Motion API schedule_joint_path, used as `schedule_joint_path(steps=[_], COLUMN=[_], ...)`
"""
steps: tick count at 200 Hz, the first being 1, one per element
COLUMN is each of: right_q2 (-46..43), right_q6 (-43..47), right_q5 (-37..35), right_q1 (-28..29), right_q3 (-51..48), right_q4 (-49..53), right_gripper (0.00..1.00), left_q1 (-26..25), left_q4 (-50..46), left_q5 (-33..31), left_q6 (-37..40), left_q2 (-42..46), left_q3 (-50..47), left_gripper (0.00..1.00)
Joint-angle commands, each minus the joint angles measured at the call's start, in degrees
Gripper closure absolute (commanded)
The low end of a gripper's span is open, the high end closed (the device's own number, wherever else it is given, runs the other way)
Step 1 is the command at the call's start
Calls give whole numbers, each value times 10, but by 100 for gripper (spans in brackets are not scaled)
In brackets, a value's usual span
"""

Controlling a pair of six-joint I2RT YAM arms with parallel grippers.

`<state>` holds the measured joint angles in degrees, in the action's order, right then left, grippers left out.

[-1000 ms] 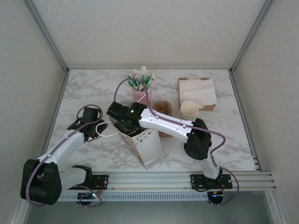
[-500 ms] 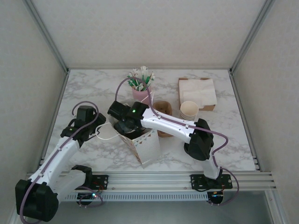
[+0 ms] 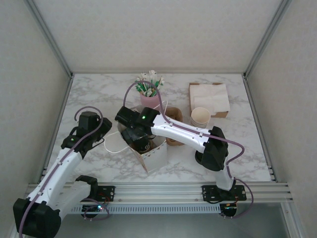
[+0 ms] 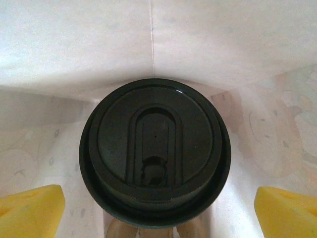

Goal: Pack the takeout coffee

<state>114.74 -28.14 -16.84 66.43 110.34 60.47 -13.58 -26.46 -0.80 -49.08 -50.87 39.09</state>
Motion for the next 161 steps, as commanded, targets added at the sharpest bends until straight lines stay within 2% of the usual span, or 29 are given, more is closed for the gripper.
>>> schedule_joint_path(steps=[1, 161], right_q2=[-24, -31], right_q6=[-10, -10], right_q5=[-5, -1], right_q1=[5, 7], right_q3=[17, 31], right_q4=[17, 31], right_gripper=[1, 1], left_q1=[-6, -11], left_q4=[-16, -33], left_q5=[-11, -10], left_q6=[12, 30], left_q2=[10, 17], left_q3=[18, 39], left_gripper=[54, 43])
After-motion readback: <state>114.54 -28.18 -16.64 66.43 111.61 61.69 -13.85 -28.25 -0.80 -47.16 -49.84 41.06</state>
